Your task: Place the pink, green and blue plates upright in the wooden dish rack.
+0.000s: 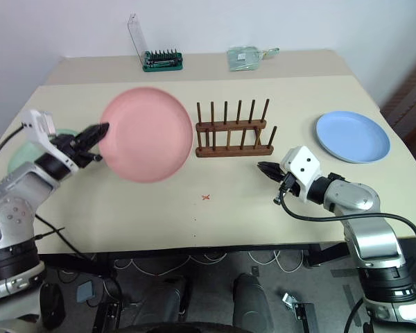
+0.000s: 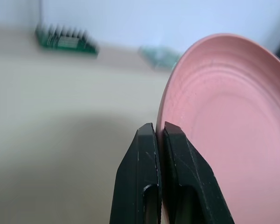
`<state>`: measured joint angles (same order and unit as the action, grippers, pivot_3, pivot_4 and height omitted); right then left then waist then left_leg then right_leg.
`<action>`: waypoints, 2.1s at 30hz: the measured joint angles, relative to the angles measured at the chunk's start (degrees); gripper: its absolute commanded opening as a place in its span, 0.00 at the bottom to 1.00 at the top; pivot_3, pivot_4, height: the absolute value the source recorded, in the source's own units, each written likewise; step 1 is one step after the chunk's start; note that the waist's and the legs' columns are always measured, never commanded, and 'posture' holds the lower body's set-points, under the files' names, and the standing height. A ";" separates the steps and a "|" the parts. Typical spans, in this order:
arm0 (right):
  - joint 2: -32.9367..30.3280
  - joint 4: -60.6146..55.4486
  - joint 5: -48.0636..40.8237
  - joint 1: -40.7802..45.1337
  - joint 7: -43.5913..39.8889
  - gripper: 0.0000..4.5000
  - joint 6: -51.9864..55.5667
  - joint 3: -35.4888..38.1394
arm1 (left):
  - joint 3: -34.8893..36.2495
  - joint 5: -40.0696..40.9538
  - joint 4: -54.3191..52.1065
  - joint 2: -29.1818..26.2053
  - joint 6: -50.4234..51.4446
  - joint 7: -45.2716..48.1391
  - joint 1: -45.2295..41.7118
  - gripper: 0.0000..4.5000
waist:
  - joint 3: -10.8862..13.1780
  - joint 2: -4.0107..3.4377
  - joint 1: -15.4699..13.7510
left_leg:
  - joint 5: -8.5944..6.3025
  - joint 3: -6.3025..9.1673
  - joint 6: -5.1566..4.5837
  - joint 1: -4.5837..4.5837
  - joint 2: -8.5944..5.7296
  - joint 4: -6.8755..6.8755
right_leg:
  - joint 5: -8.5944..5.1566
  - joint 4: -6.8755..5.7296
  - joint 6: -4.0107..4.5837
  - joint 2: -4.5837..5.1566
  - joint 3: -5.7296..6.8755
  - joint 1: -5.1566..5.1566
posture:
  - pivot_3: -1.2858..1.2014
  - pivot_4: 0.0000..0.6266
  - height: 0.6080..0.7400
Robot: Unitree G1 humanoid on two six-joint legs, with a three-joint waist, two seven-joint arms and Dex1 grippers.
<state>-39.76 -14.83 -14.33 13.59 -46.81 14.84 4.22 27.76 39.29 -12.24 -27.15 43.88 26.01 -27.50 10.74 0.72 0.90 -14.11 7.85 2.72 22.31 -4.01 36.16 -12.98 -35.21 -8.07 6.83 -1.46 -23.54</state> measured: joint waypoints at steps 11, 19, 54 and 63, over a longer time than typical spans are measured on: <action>1.49 -1.52 21.13 16.85 7.98 0.95 -12.81 -13.97 | -14.79 -14.16 5.06 5.46 -10.66 -11.14 -16.92 0.00 | 0.04 0.12 -0.23 | 0.11 0.01 0.19 0.05 -0.06 0.03 | 0.01 0.06 -0.02 0.01 0.01 0.01 | 0.52 0.24 1.00; 4.65 2.40 35.09 21.50 12.40 0.95 -17.39 -20.13 | -24.51 -21.37 5.27 11.56 -13.13 -14.41 -18.29 0.00 | 0.05 0.13 0.02 | 0.23 0.00 0.38 0.06 -0.05 -0.02 | 0.01 0.02 -0.02 0.00 0.00 -0.05 | 0.52 0.24 1.00; 7.56 6.65 26.62 19.11 15.37 0.00 -12.26 -4.53 | -16.19 -18.97 8.58 3.68 -16.61 -11.84 -13.92 0.77 | 0.05 0.11 0.32 | 0.24 -0.01 0.39 0.02 -0.04 -0.13 | 0.01 0.04 -0.01 -0.01 -0.01 -0.04 | 0.52 0.24 1.00; 10.85 -3.22 -11.67 19.93 8.53 0.00 17.27 9.60 | -24.96 -12.68 1.76 -5.48 -16.25 15.31 4.44 0.77 | 0.09 0.08 -0.12 | 0.05 0.10 0.06 0.07 -0.01 -0.07 | 0.04 0.03 0.08 -0.01 0.03 -0.04 | 0.52 0.24 1.00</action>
<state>-28.91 -18.05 -26.00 33.52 -38.27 32.11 13.82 2.80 26.62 -10.48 -32.62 27.63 41.32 -23.06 10.83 0.80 0.78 -14.06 7.95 2.78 22.38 -4.02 36.09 -12.94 -35.17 -7.98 6.82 -1.42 -23.58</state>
